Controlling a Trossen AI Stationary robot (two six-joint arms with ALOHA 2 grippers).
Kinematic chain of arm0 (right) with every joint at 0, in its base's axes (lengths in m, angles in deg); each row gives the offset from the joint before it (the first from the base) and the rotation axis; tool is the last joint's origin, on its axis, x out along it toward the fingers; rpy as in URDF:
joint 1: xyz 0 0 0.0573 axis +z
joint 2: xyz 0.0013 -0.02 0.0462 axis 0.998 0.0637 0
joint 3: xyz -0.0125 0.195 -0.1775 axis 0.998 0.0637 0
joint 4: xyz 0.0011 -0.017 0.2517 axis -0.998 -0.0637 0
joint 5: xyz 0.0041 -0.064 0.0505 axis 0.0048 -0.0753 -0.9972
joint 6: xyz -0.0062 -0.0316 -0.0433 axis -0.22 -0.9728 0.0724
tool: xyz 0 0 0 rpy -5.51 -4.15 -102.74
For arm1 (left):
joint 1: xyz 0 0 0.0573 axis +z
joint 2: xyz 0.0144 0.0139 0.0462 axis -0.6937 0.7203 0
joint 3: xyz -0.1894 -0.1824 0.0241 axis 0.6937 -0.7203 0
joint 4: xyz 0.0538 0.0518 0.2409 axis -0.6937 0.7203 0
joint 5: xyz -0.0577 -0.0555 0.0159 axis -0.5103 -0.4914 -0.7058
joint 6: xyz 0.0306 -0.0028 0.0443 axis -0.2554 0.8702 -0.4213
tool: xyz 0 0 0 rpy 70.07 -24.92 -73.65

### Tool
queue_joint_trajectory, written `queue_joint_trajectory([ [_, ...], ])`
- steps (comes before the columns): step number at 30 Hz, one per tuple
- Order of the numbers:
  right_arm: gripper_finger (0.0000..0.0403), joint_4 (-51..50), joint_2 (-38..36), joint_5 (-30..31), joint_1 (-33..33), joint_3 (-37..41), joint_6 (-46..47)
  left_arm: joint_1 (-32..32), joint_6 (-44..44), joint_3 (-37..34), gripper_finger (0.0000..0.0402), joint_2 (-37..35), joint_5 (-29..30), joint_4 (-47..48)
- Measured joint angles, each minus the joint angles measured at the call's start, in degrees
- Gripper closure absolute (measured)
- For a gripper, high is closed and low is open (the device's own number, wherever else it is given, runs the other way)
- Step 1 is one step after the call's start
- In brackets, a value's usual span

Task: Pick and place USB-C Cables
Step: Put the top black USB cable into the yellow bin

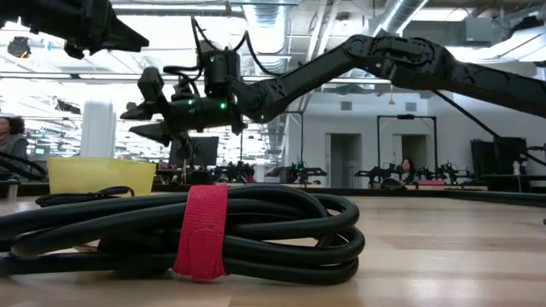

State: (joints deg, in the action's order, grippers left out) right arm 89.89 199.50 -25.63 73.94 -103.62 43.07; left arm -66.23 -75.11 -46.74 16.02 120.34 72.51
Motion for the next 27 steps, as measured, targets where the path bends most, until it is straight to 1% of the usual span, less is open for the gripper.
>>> queue_joint_trajectory([
  [4,0.0273,-3.03,-2.60,0.04,0.23,0.00,-4.66,-0.20,3.42,0.00,0.0217,0.00,-0.71,3.09],
  [8,0.0302,-8.75,-6.42,0.59,1.05,0.04,-12.54,-1.03,6.32,0.00,0.0217,0.00,-2.01,4.57],
  [13,0.0326,-18.55,-12.69,4.66,3.05,0.02,-23.85,-3.46,10.33,0.00,0.0217,0.00,-2.19,7.06],
  [19,0.0346,-30.73,-19.47,10.73,5.18,0.00,-33.41,-7.03,13.85,0.00,0.0217,0.02,-2.08,9.06],
  [23,0.0359,-36.99,-22.48,13.54,5.70,-0.07,-35.90,-8.79,15.59,0.00,0.0217,0.02,-2.07,10.11],
  [27,0.0379,-39.83,-21.28,13.68,5.87,-0.06,-35.43,-10.06,17.45,0.02,0.0217,0.02,-2.05,10.63],
])
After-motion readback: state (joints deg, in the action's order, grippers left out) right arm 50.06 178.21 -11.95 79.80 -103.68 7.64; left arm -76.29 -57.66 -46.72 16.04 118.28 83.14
